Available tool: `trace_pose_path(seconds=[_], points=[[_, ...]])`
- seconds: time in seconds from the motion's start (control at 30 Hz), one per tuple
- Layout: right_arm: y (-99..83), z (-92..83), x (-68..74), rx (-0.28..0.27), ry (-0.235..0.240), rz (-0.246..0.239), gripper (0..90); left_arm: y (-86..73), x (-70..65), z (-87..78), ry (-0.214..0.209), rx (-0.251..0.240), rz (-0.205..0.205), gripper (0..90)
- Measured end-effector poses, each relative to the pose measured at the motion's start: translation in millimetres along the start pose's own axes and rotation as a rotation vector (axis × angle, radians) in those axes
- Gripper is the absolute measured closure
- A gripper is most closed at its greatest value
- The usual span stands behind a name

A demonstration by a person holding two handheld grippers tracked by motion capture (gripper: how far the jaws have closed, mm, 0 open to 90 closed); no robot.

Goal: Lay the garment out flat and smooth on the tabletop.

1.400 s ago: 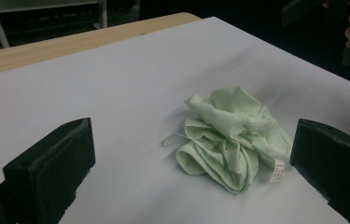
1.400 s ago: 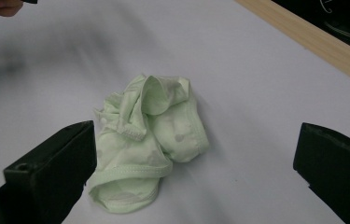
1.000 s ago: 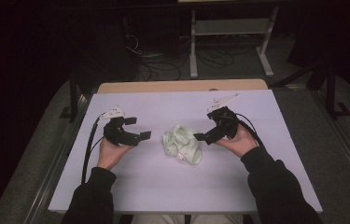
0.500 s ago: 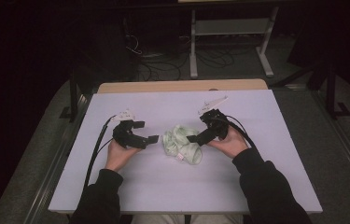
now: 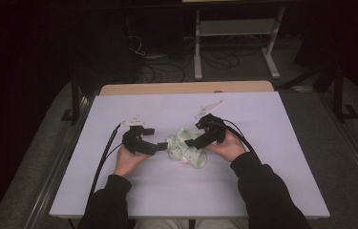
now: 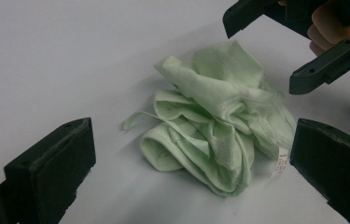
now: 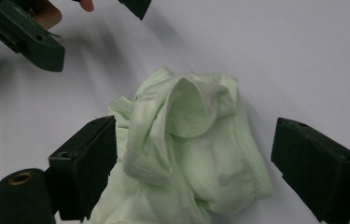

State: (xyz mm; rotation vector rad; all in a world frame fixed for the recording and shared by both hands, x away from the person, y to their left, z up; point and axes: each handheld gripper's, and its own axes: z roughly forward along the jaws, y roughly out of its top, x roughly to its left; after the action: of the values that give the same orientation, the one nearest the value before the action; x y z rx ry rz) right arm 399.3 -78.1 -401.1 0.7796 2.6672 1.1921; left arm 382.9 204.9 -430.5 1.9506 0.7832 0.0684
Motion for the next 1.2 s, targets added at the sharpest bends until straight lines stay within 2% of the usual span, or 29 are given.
trace_pose_path(seconds=[0.13, 0.23, 0.27, 0.3, 0.33, 0.37, 0.4, 0.47, 0.57, 0.67, 0.73, 0.83, 0.93, 1.07, 1.2], points=[[2.3, 3.7, 1.7, -0.008, 0.0, -0.002, 27.4, -2.9, -2.2, 6.1, -0.019, 0.017, 0.007, 2.0], [4.2, 5.9, 1.1, -0.022, 0.023, 0.021, 36.6, -4.8, -5.2, 7.3, -0.046, -0.006, 0.025, 13.2], [4.8, 6.7, 1.0, -0.026, 0.032, 0.029, 40.2, -4.8, -5.7, 8.5, -0.057, -0.008, 0.021, 15.2], [4.8, 6.7, 1.0, -0.026, 0.032, 0.029, 40.2, -4.8, -5.7, 8.5, -0.057, -0.008, 0.021, 15.8], [6.1, 9.2, 1.2, -0.015, 0.023, 0.044, 46.3, -5.1, -7.4, 12.0, -0.056, -0.001, 0.025, 17.2], [6.1, 9.2, 1.2, -0.015, 0.023, 0.044, 46.3, -5.1, -7.4, 12.0, -0.056, -0.001, 0.025, 19.3], [6.9, 11.6, 2.1, 0.001, 0.02, 0.057, 59.0, -5.7, -10.2, 15.7, -0.051, 0.014, 0.037, 21.8], [7.8, 12.1, 4.7, 0.014, -0.009, 0.06, 71.8, -6.5, -13.2, 19.4, -0.039, 0.032, 0.052, 26.3], [8.8, 10.3, 7.2, 0.021, -0.012, 0.055, 85.4, -7.4, -17.3, 24.8, -0.001, 0.05, 0.063, 37.1], [10.1, 4.1, 11.0, -0.002, -0.043, 0.051, 88.0, -8.9, -19.7, 28.2, 0.018, 0.057, 0.068, 46.2], [10.8, -1.5, 12.8, -0.019, -0.059, 0.04, 88.3, -9.5, -20.8, 30.2, 0.04, 0.065, 0.068, 56.7], [11.3, -10.8, 14.8, -0.031, -0.068, 0.029, 88.4, -9.2, -19.6, 32.7, 0.027, 0.067, 0.05, 71.9], [11.2, -20.0, 14.1, -0.049, -0.063, 0.031, 88.7, -7.8, -19.7, 33.5, 0.042, 0.066, 0.044, 84.9], [11.3, -31.5, 10.6, -0.066, -0.089, 0.03, 88.8, -2.2, -19.0, 26.0, 0.077, 0.026, 0.033, 86.9], [12.1, -45.3, 0.2, -0.092, -0.132, 0.032, 88.9, 7.4, -15.9, 13.4, 0.111, -0.026, 0.009, 87.3]])
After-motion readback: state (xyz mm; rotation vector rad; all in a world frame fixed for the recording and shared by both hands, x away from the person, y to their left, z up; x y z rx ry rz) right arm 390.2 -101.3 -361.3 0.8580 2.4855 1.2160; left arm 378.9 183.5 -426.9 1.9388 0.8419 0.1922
